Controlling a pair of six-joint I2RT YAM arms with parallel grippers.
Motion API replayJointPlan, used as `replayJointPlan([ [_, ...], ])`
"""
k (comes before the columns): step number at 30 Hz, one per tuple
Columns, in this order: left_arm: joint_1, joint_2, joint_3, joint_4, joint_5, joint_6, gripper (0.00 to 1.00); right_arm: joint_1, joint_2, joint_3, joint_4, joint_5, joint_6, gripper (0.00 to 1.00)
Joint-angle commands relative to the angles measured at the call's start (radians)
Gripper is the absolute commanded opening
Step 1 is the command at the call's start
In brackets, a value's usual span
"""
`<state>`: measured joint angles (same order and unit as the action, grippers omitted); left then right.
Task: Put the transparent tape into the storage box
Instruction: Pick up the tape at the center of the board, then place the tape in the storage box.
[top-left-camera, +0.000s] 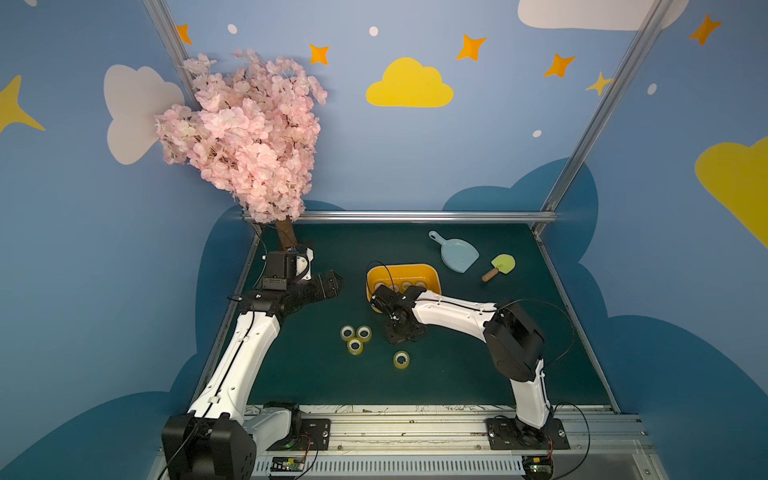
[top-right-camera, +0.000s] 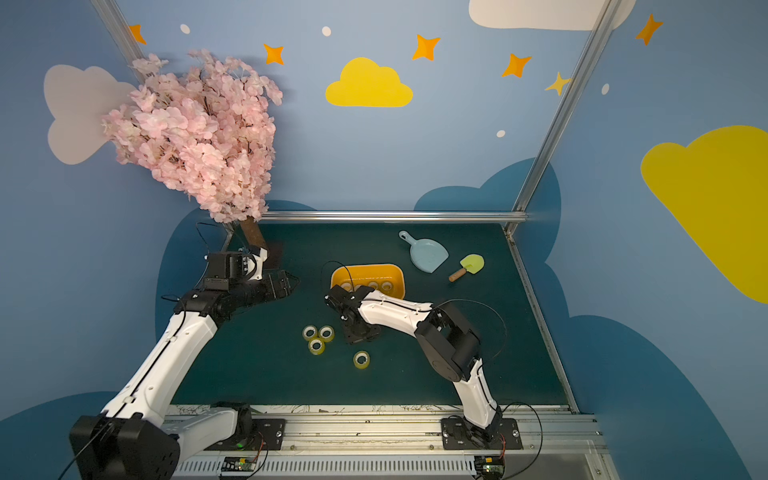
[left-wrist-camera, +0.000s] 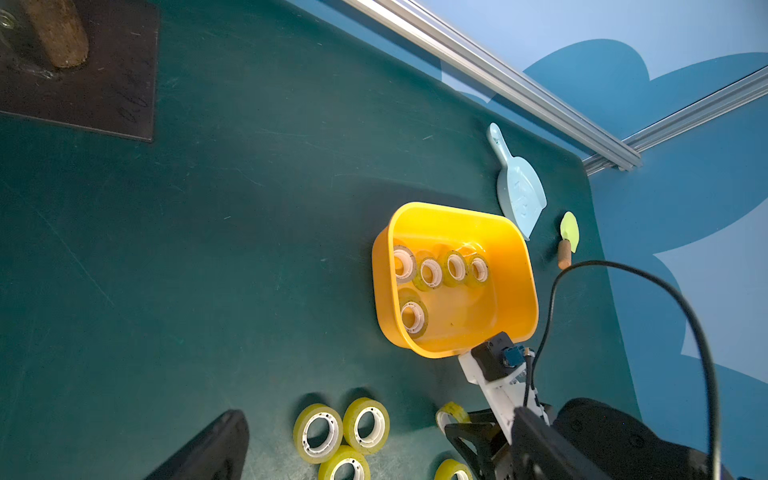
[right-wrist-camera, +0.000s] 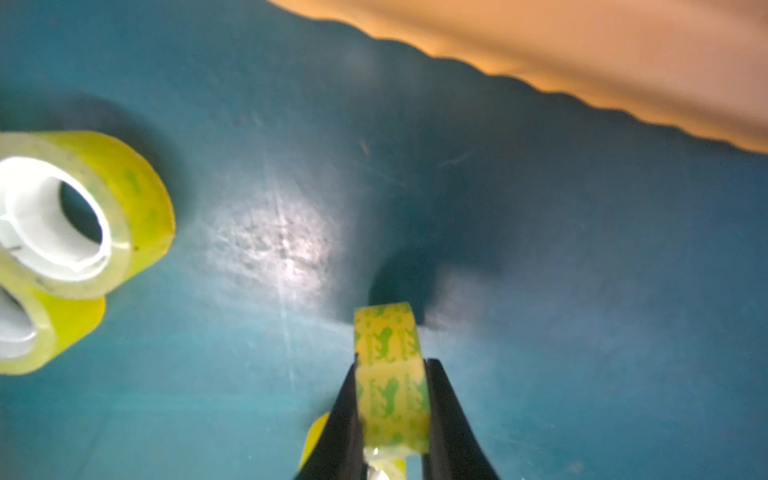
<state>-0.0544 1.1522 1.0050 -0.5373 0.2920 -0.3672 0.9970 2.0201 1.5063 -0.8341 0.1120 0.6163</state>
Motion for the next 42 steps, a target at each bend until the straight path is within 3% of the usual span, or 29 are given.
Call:
replayJointPlan([
  [1, 0.002, -0.010, -0.013, 0.002, 0.014, -0.002, 1.00, -0.014, -0.117, -0.007, 0.003, 0.015, -0.039, 0.05],
  [7, 0.002, 0.011, 0.000, -0.006, 0.019, 0.001, 1.00, -0.103, -0.157, 0.104, 0.008, -0.059, -0.139, 0.07],
  [14, 0.003, 0.009, -0.005, -0.012, 0.001, 0.006, 1.00, -0.256, 0.066, 0.317, -0.008, -0.284, -0.204, 0.07],
  [20, 0.000, 0.015, -0.006, -0.013, 0.000, 0.006, 1.00, -0.297, 0.195, 0.346, 0.096, -0.426, -0.195, 0.08],
  [25, 0.000, 0.027, 0.000, -0.016, 0.006, 0.005, 1.00, -0.304, 0.245, 0.354, 0.094, -0.428, -0.191, 0.12],
  [30, -0.001, 0.030, 0.002, -0.016, 0.005, 0.005, 1.00, -0.310, 0.247, 0.352, 0.029, -0.346, -0.224, 0.44],
  [32, 0.000, 0.032, 0.009, -0.024, 0.013, 0.004, 1.00, -0.314, 0.242, 0.365, -0.010, -0.308, -0.234, 0.51],
  [42, -0.001, 0.015, -0.002, -0.006, 0.042, -0.009, 1.00, -0.317, 0.155, 0.422, -0.133, -0.170, -0.241, 0.54],
])
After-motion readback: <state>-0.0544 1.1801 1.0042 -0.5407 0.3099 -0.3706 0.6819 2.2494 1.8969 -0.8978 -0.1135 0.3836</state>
